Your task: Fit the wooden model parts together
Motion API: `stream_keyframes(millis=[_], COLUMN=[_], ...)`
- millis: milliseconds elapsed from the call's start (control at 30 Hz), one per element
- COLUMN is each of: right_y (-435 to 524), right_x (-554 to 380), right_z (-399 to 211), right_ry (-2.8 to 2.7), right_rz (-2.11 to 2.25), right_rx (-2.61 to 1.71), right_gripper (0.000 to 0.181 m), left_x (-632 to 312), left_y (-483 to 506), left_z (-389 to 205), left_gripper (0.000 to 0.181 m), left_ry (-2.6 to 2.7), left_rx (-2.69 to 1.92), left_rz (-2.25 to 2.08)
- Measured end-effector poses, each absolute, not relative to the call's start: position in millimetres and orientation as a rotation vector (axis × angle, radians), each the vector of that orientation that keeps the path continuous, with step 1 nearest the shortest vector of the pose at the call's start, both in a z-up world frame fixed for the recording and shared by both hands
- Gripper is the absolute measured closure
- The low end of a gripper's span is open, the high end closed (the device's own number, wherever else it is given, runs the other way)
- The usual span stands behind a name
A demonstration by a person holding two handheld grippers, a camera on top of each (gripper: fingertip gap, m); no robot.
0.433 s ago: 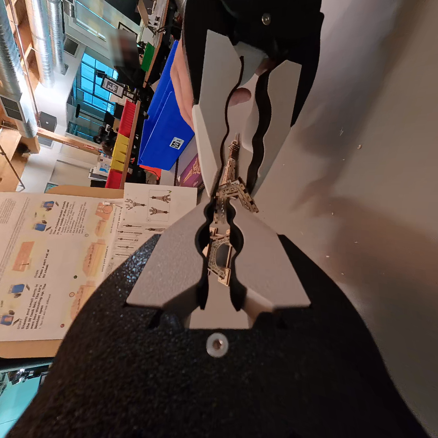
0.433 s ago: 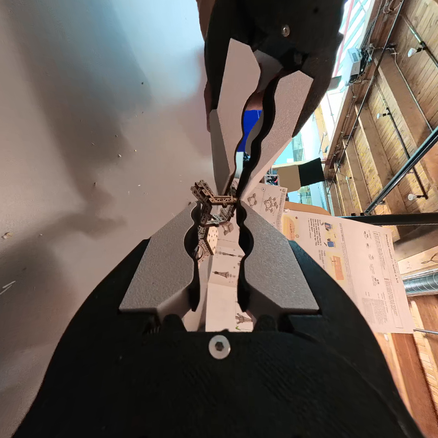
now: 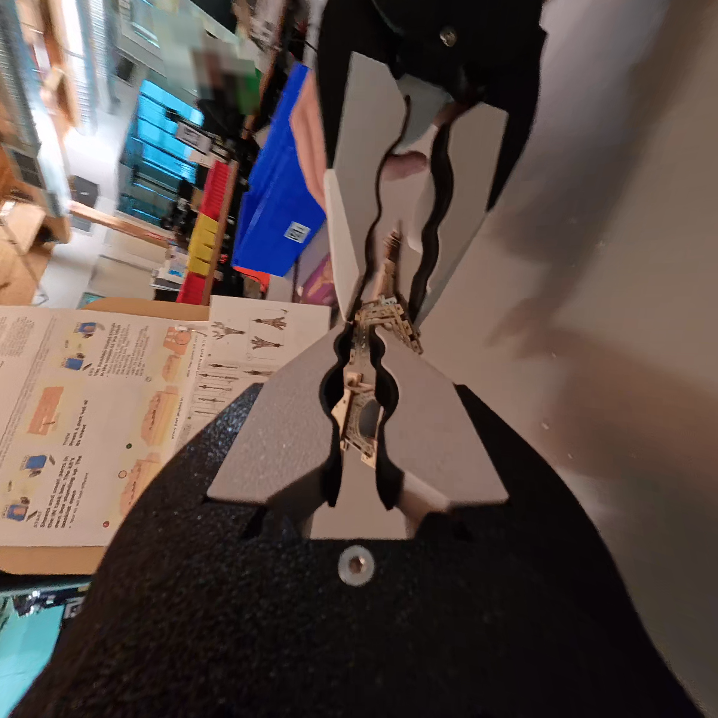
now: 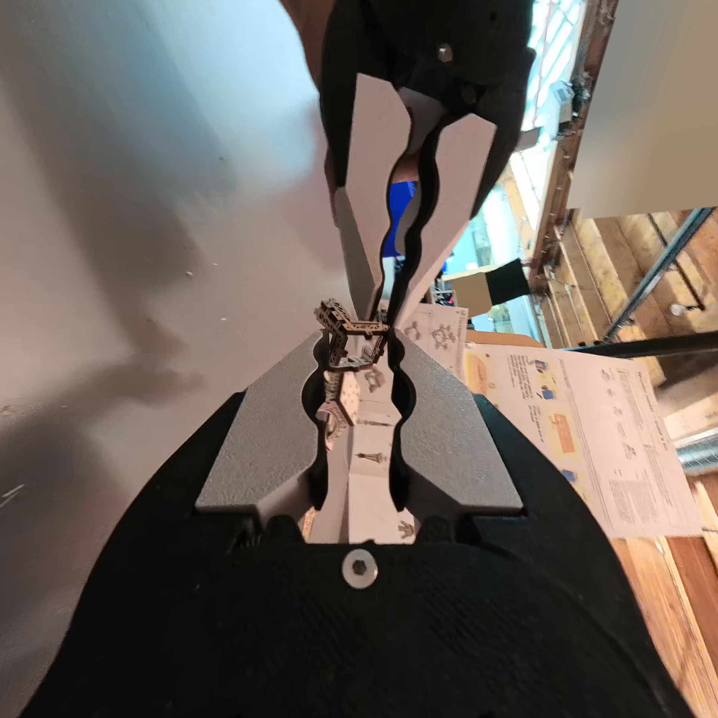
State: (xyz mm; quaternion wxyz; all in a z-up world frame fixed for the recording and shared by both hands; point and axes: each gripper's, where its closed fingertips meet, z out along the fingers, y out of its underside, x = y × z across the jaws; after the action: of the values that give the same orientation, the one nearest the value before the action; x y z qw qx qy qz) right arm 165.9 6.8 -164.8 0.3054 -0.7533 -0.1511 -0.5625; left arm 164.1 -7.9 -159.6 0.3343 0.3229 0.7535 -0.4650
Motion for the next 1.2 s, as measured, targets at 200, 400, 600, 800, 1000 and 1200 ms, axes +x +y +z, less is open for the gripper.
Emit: stream_keyframes(millis=[200,400,600,800,1000,1200], right_y=[-21.1,-27.4,-13.6,0.3,5.1,17.8], right_x=[186.1,185.6,175.6,168.1,167.8,163.2], right_z=[-133.0,-106.8,-101.0,-102.6,-105.5,-129.4], right_ry=[-0.178,-0.029,-0.107,-0.158,-0.136,-0.198], right_rz=[-1.748,-1.888,-1.979,-1.955,-1.883,-1.578], right_rx=[-1.868,-1.69,-1.604,-1.579,-1.592,-1.707], right_gripper=[0.154,0.155,0.154,0.154,0.154,0.139], left_x=[198.4,174.9,166.9,159.6,161.1,173.1], left_y=[-2.8,-8.7,-7.3,-6.1,-3.7,0.6], left_z=[-132.9,-107.5,-97.7,-98.4,-99.8,-117.1], left_gripper=[0.153,0.159,0.167,0.175,0.178,0.181], left_ry=[1.958,2.342,2.411,2.506,2.532,2.607], left_rx=[0.442,-0.19,-0.328,-0.338,-0.381,-0.421], left_rz=[-1.333,-2.109,-2.417,-2.595,-2.745,-2.685])
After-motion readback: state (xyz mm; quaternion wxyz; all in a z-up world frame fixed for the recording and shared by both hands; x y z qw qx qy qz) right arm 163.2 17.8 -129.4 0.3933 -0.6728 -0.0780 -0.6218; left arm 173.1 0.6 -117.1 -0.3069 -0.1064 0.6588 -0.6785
